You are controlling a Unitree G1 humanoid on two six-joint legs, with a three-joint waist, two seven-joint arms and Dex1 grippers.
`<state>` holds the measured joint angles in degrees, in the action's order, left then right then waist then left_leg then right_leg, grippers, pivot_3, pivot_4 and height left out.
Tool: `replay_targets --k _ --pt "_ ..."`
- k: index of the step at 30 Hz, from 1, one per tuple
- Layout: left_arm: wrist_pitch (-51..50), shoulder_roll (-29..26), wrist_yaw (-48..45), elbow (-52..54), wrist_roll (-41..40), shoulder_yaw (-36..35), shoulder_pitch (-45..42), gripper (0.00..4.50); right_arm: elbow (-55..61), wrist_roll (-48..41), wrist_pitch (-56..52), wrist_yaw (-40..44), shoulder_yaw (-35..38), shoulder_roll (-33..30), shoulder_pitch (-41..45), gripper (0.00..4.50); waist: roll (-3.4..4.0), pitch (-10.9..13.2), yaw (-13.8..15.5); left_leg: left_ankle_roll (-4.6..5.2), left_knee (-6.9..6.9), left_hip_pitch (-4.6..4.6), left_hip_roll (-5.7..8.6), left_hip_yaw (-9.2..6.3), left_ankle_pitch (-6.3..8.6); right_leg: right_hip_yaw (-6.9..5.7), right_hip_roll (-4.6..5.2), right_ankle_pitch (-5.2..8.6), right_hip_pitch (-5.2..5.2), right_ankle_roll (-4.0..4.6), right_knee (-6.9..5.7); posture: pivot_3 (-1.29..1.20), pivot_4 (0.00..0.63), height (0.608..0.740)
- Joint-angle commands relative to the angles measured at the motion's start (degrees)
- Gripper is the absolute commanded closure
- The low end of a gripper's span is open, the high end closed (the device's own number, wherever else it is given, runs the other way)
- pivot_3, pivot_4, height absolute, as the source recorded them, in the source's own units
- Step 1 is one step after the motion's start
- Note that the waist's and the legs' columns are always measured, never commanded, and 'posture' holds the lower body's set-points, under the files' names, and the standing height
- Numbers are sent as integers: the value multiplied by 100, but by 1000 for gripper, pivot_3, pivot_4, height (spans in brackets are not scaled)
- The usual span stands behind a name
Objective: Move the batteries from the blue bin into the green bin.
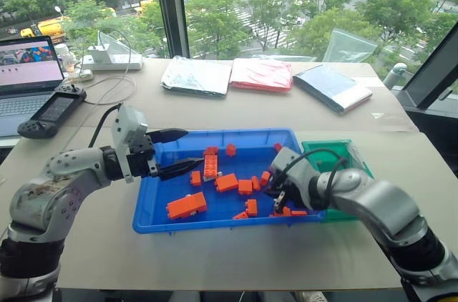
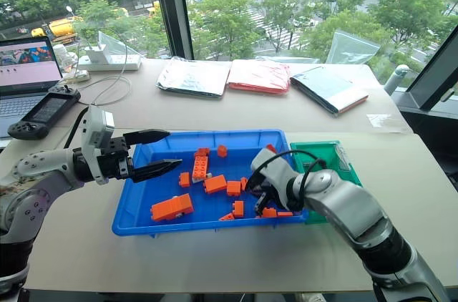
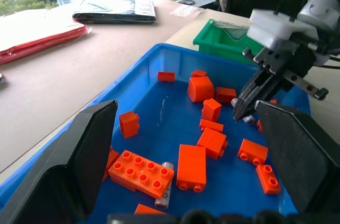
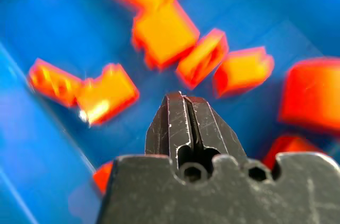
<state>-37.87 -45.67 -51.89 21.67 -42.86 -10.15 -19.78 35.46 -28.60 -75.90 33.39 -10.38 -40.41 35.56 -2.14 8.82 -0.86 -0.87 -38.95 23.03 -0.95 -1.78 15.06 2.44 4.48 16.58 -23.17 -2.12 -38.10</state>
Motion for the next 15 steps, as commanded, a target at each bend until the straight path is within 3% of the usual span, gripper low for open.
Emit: replay_targets --k 1,6,9,15 --pt "3 -9 19 73 -22 -38 -102 0 266 -321 -106 290 384 -284 257 4470 0 0 0 0 1 0 0 0 0 -1 0 0 0 0 1 0 150 740" --pt "5 15 6 6 -2 11 -149 0 247 227 1325 1680 -690 -1690 711 4470 13 8 13 0 -2 8 5 5 0 -1 7 0 -4 0 4 0 150 740" --pt "13 33 -15 -19 8 44 -158 0 -137 905 2379 2428 -1422 -2082 1063 4470 14 9 -21 1 0 3 0 16 0 -4 2 0 -1 0 6 0 150 740" --pt "12 53 8 28 -13 49 -107 0 -900 2025 4198 3743 -2254 -2237 1402 2664 17 11 -61 0 -1 4 -3 20 0 1 -1 0 -6 0 3 0 150 740"
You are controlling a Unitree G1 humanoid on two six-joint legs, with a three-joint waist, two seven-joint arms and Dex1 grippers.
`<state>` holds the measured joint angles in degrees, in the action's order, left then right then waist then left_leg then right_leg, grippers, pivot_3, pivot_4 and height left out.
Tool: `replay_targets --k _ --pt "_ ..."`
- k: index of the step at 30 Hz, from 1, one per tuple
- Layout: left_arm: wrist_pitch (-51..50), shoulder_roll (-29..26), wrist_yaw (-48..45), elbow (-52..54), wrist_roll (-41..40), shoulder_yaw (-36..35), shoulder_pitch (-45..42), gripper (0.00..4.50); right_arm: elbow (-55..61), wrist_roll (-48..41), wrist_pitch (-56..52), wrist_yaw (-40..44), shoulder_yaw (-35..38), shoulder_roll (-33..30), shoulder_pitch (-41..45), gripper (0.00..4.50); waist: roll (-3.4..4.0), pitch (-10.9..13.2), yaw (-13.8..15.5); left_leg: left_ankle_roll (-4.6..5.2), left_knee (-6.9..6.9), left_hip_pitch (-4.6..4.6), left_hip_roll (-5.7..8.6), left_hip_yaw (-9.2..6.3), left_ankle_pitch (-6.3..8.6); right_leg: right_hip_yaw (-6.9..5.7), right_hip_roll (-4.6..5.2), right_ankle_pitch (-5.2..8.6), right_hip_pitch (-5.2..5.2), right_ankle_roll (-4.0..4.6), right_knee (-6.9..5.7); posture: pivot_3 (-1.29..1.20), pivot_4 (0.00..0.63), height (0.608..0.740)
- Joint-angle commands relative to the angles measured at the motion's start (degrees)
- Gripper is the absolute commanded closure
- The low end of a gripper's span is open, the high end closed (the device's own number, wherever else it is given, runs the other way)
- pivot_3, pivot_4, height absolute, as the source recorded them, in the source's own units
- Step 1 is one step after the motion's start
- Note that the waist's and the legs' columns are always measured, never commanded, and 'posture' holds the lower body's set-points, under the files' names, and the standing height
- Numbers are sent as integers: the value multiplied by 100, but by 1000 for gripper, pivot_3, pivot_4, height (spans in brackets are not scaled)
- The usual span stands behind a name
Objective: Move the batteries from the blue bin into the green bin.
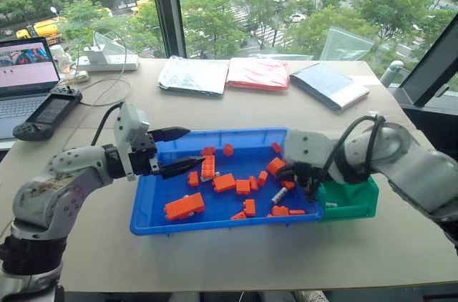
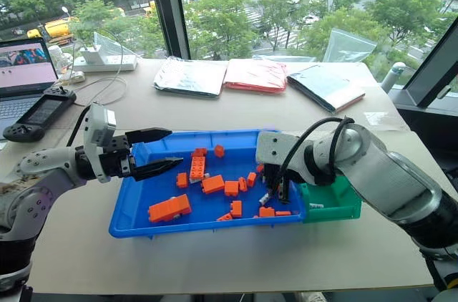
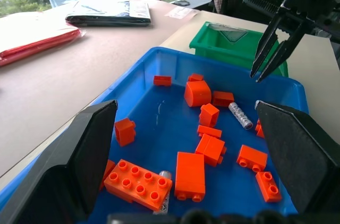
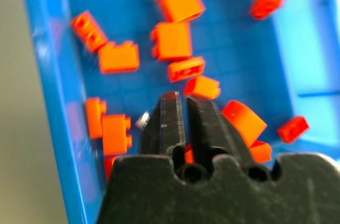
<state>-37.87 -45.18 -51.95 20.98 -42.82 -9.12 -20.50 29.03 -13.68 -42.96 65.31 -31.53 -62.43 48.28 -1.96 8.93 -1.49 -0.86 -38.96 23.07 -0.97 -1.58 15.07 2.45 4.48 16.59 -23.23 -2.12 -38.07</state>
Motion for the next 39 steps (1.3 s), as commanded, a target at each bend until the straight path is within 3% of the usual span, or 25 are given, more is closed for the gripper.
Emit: replay_targets --k 1,4,11,21,24,30,34,39 --pt "4 12 35 139 -30 -61 4 0 -406 765 1242 660 -238 12 142 2302 0 0 5 0 0 1 0 -1 0 0 1 0 0 0 1 0 150 740" --pt "-29 40 114 236 -68 -88 80 0 -901 1392 2011 786 -443 194 134 1321 0 0 16 0 0 2 1 -4 0 0 3 0 0 0 1 0 150 740" --pt "-114 54 267 359 -156 -196 154 0 -1595 1931 2510 1064 -470 721 -32 1321 1 1 33 -1 -1 3 1 -11 0 2 3 0 -3 0 -1 0 150 740" --pt "-214 35 361 488 -209 -293 230 0 -1799 2312 2764 1416 -450 1011 -403 1321 2 1 52 -2 -1 2 2 -14 -1 1 4 0 -1 0 -1 0 150 740" --pt "-218 27 388 501 -214 -285 232 0 -1935 2435 2813 1429 -478 1121 -483 2019 2 1 54 -2 -1 2 2 -14 -1 1 5 0 -1 0 -1 0 150 740" --pt "-215 13 403 498 -219 -268 223 0 -2081 2588 2824 1497 -416 1273 -558 4078 2 1 52 -2 -1 -6 1 -13 -1 1 3 0 6 0 -1 0 150 740" --pt "-211 18 401 480 -213 -246 198 0 -2041 2605 2740 1512 -302 1320 -602 4236 2 1 54 -3 -1 -6 2 -14 -1 1 3 0 6 0 -2 0 150 740" --pt "-200 6 374 465 -218 -267 215 0 -1057 1583 1587 1757 916 1129 -357 4236 16 10 56 -3 -3 1 2 -14 -2 2 4 -1 0 0 -4 0 150 740"
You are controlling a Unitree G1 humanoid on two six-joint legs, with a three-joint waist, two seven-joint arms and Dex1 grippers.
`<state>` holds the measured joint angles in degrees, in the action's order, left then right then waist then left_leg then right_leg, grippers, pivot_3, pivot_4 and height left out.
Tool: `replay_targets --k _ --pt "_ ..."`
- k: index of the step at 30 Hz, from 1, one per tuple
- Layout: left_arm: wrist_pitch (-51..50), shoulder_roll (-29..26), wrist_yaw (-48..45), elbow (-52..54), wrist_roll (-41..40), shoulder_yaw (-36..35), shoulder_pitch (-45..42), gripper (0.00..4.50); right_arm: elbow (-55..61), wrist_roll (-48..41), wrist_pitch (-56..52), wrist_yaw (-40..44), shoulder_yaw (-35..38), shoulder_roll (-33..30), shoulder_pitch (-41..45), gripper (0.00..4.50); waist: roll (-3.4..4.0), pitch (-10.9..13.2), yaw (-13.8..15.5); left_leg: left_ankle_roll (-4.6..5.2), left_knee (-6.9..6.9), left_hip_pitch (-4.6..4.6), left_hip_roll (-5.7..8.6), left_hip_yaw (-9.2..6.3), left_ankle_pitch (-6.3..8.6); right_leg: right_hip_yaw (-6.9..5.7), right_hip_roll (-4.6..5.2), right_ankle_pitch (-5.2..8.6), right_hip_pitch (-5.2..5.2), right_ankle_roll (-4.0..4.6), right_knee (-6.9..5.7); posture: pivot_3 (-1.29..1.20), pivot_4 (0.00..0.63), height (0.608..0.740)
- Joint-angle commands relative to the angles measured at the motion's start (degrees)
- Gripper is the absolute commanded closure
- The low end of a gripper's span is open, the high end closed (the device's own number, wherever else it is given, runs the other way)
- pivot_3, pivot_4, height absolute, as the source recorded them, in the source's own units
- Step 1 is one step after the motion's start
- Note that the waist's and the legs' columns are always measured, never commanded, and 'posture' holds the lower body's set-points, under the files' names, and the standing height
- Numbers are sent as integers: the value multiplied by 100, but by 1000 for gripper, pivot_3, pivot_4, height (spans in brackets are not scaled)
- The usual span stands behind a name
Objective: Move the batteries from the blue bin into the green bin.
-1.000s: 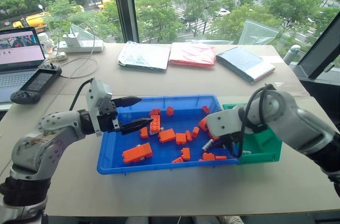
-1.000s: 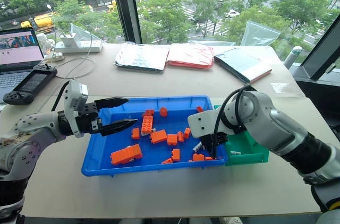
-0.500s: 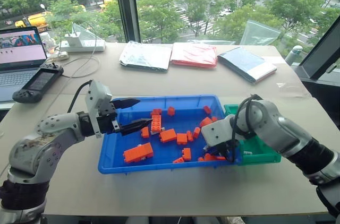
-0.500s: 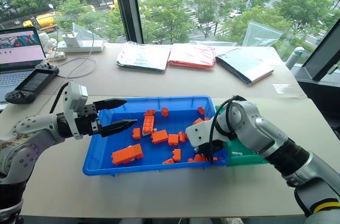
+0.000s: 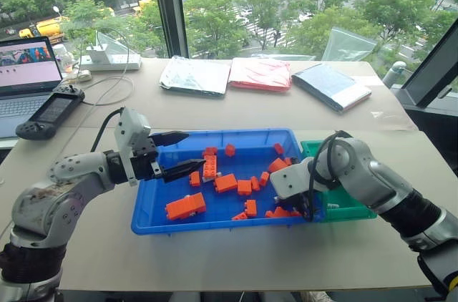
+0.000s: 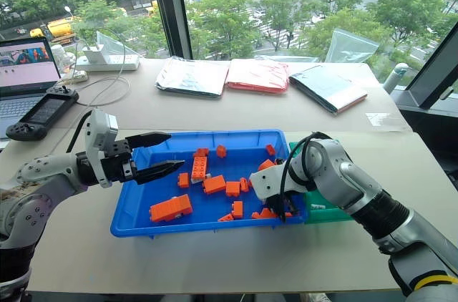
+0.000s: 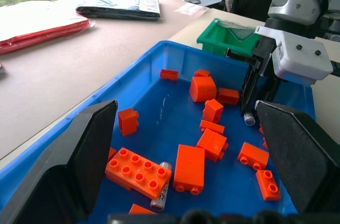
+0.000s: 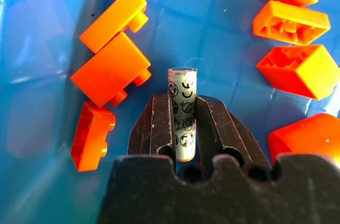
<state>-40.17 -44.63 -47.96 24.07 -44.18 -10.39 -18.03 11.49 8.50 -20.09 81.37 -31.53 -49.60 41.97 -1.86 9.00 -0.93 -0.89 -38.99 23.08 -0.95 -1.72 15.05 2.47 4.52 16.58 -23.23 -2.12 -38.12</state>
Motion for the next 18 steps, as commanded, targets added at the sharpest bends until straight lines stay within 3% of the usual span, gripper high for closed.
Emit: replay_targets --k 1,5,9,13,18 --pt "31 -53 -30 156 -88 -154 -19 0 864 -907 -1084 168 1198 -173 347 4236 7 4 -1 0 0 1 0 -1 0 0 0 0 -1 0 0 0 150 740" --pt "37 -63 -39 178 -89 -185 52 0 1040 -1693 -2641 -224 2567 -368 540 4236 10 6 11 1 1 -1 -1 -6 0 -2 -1 0 4 0 1 0 150 740" --pt "17 -135 -99 217 -116 -231 136 0 872 -1829 -3678 -948 3558 -683 262 4236 9 6 57 1 1 1 4 -3 1 -3 6 0 5 0 4 0 150 740" --pt "41 -195 -177 222 -132 -282 216 0 817 -1671 -4225 -1703 4029 -969 -762 4236 9 6 76 2 1 2 7 15 1 -3 9 0 6 0 5 0 150 740" --pt "-24 -302 -229 233 -217 -356 162 0 1138 -1905 -4485 -2355 4216 -680 -1527 4236 21 8 3 2 2 4 4 25 1 9 5 0 -2 0 1 0 150 740"
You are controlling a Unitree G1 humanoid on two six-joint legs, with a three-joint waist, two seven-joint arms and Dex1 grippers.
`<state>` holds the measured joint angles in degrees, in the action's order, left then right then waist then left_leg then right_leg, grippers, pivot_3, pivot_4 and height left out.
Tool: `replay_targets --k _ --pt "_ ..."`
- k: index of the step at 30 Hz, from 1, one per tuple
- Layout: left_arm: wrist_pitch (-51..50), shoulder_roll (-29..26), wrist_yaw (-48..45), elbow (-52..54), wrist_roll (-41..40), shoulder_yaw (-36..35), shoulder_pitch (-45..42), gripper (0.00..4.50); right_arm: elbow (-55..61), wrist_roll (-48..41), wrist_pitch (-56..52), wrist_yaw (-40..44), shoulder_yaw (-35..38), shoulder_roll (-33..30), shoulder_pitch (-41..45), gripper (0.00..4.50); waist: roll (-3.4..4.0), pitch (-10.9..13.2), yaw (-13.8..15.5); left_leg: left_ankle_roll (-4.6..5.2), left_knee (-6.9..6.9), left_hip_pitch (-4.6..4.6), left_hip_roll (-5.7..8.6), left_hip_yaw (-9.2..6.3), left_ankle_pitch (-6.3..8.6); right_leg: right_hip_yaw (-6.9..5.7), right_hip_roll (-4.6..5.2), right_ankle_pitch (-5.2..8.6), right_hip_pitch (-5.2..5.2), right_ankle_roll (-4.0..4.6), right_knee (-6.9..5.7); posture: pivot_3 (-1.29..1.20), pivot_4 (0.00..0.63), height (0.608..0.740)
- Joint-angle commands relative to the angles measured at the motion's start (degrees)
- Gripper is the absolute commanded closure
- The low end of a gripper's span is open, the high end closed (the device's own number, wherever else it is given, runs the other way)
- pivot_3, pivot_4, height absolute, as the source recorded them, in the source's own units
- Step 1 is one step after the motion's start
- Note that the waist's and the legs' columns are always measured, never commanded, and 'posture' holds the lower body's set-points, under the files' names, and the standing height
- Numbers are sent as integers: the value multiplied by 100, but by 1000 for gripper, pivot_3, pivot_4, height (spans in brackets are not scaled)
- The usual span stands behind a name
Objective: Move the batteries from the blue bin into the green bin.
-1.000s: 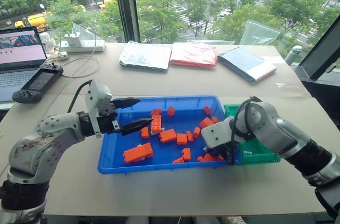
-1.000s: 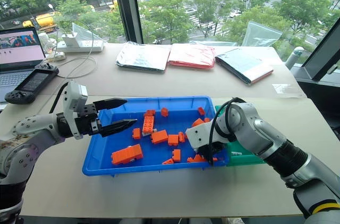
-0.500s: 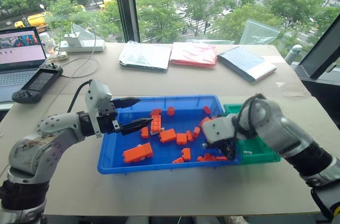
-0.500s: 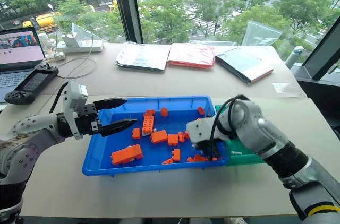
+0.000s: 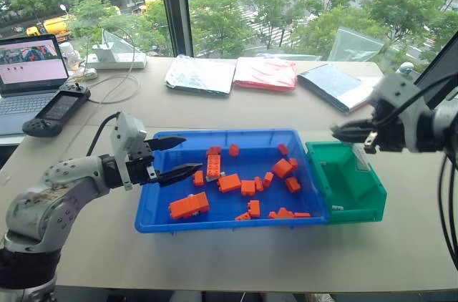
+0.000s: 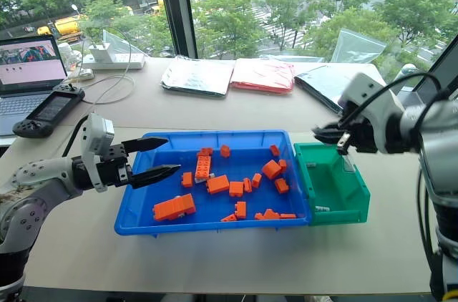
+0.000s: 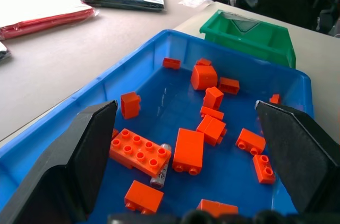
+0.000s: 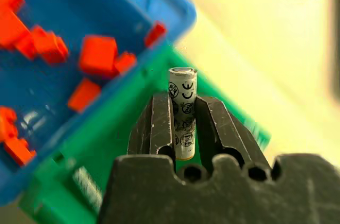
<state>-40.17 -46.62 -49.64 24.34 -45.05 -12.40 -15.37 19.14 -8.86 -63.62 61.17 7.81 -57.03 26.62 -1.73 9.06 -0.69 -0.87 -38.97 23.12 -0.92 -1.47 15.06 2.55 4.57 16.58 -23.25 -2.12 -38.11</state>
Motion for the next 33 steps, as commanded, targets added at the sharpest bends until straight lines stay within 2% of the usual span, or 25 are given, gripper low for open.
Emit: replay_targets --k 1,6,11,12,14,16,19,21,24,29,33 --pt "-74 -127 -42 210 -172 -144 -181 0 381 -180 -131 -478 253 162 -57 3736 16 5 -40 0 0 -2 0 -1 0 5 0 0 -1 0 0 0 150 740" --pt "-337 -219 34 189 -342 -150 -498 0 452 -340 4 -884 254 354 -20 2151 21 8 -29 0 -1 -6 -2 -2 0 0 -6 0 6 0 0 0 150 740" --pt "-539 -722 -189 12 -363 -454 -420 0 870 -1208 -229 -836 542 708 770 492 40 20 -70 0 1 -3 -4 -7 0 7 -8 0 -1 0 0 0 150 740" --pt "-563 -801 -233 -9 -369 -497 -391 0 940 -1376 -259 -834 542 782 908 492 40 20 -72 0 3 -5 -4 -10 0 5 -9 0 -1 0 0 0 150 740" --pt "-599 -1042 -343 -19 -282 -631 -206 0 1269 -1965 -492 -823 266 1284 1316 492 41 21 -105 0 6 -7 -9 -9 0 2 -13 0 0 0 2 0 150 740" --pt "-616 -1153 -382 -2 -246 -709 -92 0 1334 -2170 -659 -1074 -116 1807 1543 492 41 22 -125 0 10 -13 -9 -14 0 2 -12 0 4 0 0 0 150 740" --pt "-690 -1184 -298 78 -310 -808 -39 0 1202 -1881 -521 -1556 -1398 2490 1471 492 39 22 -153 0 10 -14 -8 -16 0 -1 -11 0 8 0 -1 0 150 740" --pt "-786 -1177 -191 167 -388 -885 -16 0 954 -1529 -226 -1698 -2259 2652 1461 492 39 22 -136 -2 8 -6 -4 -16 -1 -5 -9 0 2 0 -5 0 150 740" --pt "-899 -1183 -98 239 -425 -991 63 0 188 -1040 318 -1785 -3076 2885 1775 492 40 23 -144 -3 4 5 0 -16 -2 -9 -4 0 -6 0 -19 0 150 740" --pt "-813 -1197 -166 138 -318 -1145 306 0 -935 -613 975 -1767 -3538 3262 2219 492 40 23 -184 -7 5 -2 -3 -16 -4 -7 -10 0 -9 0 -40 0 150 740" --pt "-740 -1172 -213 78 -314 -1356 519 0 -1645 -364 1264 -1868 -3556 3605 2450 492 40 23 -195 -8 9 -4 -4 -14 -4 -7 -12 0 -11 0 -47 0 150 740"
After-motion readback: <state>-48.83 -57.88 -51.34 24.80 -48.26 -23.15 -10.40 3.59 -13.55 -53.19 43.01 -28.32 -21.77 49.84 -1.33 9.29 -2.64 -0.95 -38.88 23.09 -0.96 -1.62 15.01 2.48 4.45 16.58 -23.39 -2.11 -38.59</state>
